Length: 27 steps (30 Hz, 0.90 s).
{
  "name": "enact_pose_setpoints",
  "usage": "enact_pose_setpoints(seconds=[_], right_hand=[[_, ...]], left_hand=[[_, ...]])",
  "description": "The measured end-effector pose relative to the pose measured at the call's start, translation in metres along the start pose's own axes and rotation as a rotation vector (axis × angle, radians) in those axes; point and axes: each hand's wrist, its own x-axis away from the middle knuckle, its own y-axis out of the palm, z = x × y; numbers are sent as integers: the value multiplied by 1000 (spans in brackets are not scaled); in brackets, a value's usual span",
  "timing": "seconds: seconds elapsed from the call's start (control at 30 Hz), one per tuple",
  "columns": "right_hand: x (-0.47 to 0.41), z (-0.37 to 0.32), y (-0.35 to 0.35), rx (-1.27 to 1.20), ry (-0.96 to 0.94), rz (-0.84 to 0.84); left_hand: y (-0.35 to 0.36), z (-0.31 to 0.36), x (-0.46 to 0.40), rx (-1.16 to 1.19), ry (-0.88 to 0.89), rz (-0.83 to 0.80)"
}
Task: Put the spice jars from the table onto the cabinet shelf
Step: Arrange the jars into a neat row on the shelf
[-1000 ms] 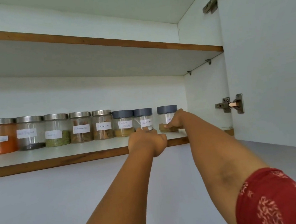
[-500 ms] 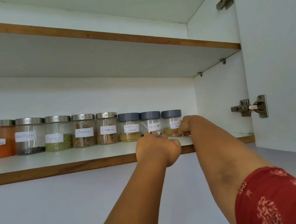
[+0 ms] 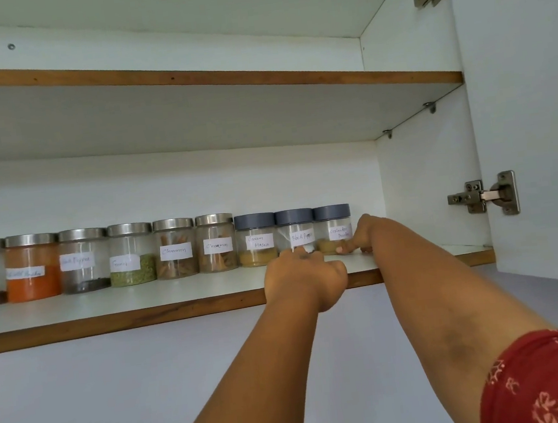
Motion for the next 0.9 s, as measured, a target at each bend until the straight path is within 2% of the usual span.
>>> enact_pose_setpoints(seconds=[0.43,0.7,0.77,0.9], right_hand=[[3,0,0,81,-53,-64],[20,-13,10,115,-43,51],[35,-20,17,101,-38,104],[62,-19,25,-65,-38,95]], left_hand=[[2,0,-2,4,-17,-7],[3,0,-1,-9,-24,10],[1,1,0,-9,-23,13],[0,1,1,-11,-38,8]])
